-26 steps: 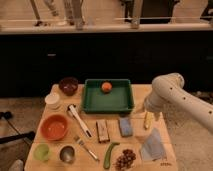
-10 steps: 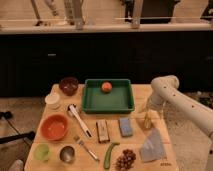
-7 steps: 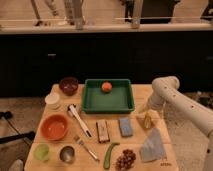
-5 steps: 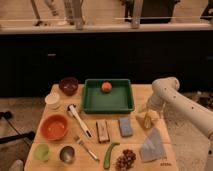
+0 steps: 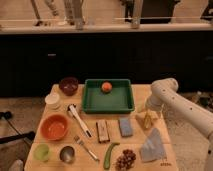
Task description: Place banana in metal cup
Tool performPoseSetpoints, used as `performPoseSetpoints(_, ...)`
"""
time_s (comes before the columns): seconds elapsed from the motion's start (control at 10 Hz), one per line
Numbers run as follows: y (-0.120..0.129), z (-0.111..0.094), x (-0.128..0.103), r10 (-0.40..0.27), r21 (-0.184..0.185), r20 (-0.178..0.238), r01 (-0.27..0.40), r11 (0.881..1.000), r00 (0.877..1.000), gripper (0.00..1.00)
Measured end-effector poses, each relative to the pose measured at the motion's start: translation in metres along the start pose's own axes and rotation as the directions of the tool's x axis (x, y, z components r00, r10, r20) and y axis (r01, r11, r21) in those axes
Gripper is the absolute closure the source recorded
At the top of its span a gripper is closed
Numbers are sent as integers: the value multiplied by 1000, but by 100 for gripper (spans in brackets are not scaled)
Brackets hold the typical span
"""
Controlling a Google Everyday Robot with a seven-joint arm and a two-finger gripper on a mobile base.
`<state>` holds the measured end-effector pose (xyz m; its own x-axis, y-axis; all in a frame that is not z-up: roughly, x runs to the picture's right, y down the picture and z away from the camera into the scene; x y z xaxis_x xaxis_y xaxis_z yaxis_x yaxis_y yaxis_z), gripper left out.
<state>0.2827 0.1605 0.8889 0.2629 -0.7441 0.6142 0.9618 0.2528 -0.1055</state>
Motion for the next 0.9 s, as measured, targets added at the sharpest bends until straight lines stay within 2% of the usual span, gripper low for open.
performPoseSetpoints(0.3, 1, 4, 0, 3, 0, 11, -3, 1000, 1000, 48)
performPoseSetpoints(0.5, 6, 2, -1, 18, 22, 24, -18, 1000, 1000, 70)
performPoseSetpoints(0.6, 8, 1, -3, 20, 22, 26, -21, 1000, 999, 77)
performPoseSetpoints(0.7, 6, -1, -4, 17, 31, 23, -18, 999, 1000, 90)
performPoseSetpoints(0.8, 8, -6, -6, 21, 37, 17, -21, 999, 1000, 98)
performPoseSetpoints(0.9, 11, -11, -7, 29, 41, 11, -30, 999, 1000, 100)
